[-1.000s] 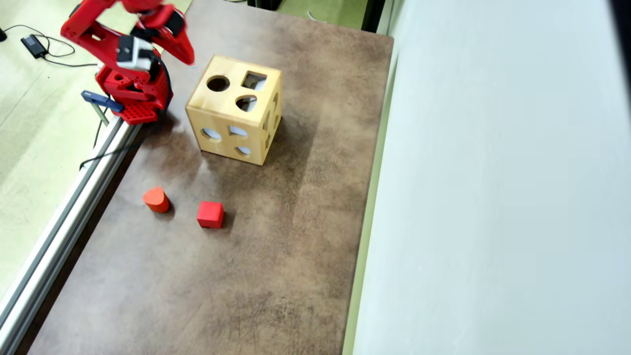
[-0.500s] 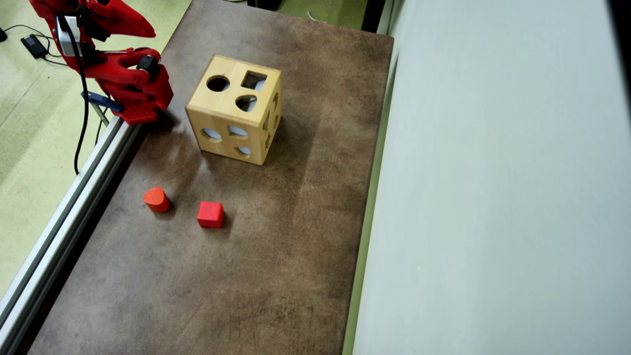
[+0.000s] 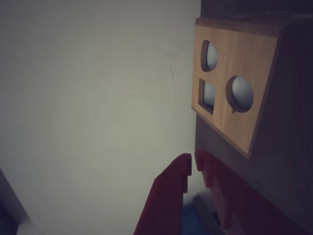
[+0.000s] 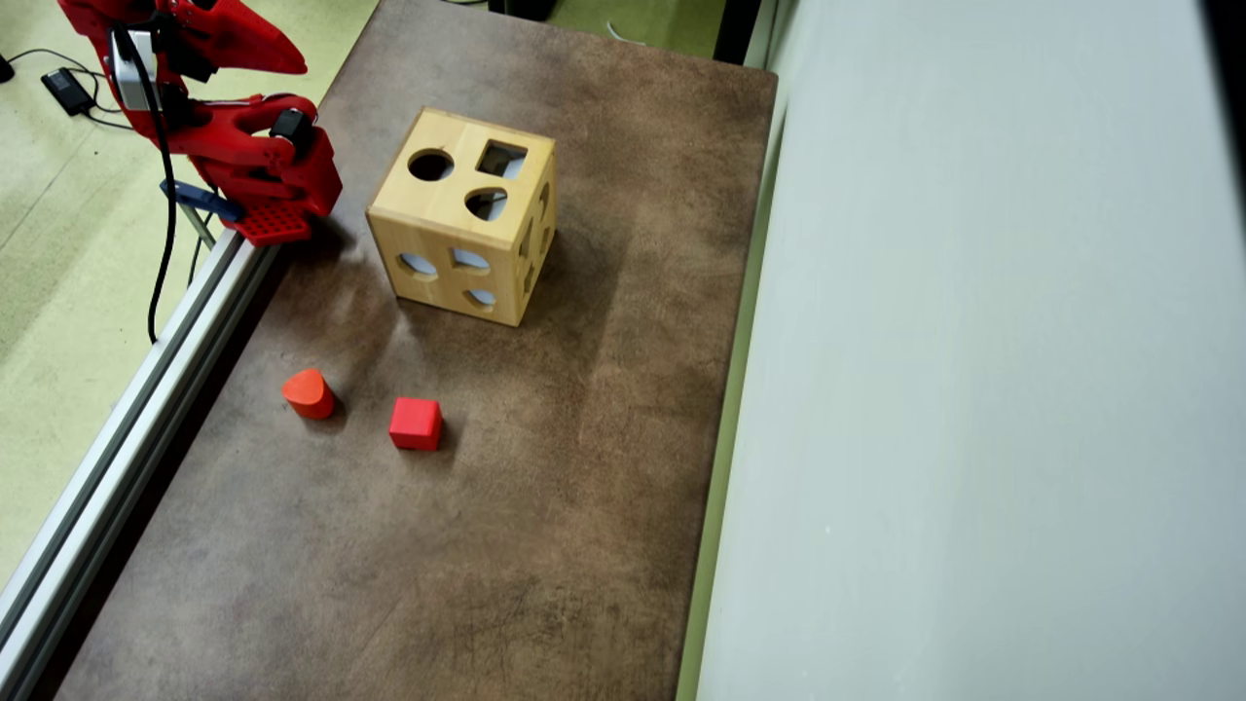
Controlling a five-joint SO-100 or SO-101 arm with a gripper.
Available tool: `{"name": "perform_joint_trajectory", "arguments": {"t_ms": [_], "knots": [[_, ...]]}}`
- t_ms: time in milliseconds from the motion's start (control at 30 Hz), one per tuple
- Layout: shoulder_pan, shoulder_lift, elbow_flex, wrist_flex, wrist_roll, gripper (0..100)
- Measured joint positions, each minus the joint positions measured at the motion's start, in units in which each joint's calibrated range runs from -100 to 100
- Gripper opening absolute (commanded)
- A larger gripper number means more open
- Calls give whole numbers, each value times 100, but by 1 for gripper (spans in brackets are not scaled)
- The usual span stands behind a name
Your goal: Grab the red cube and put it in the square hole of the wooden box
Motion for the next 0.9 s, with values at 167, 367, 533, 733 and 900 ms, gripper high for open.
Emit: {"name": "perform_joint_trajectory", "arguments": {"t_ms": [167, 367, 533, 733, 900], "knots": [[-57, 0, 0, 0, 0, 2], [-57, 0, 0, 0, 0, 2], [-57, 0, 0, 0, 0, 2], [-36, 788, -208, 0, 0, 2], [-22, 2737, -1381, 0, 0, 2]]}}
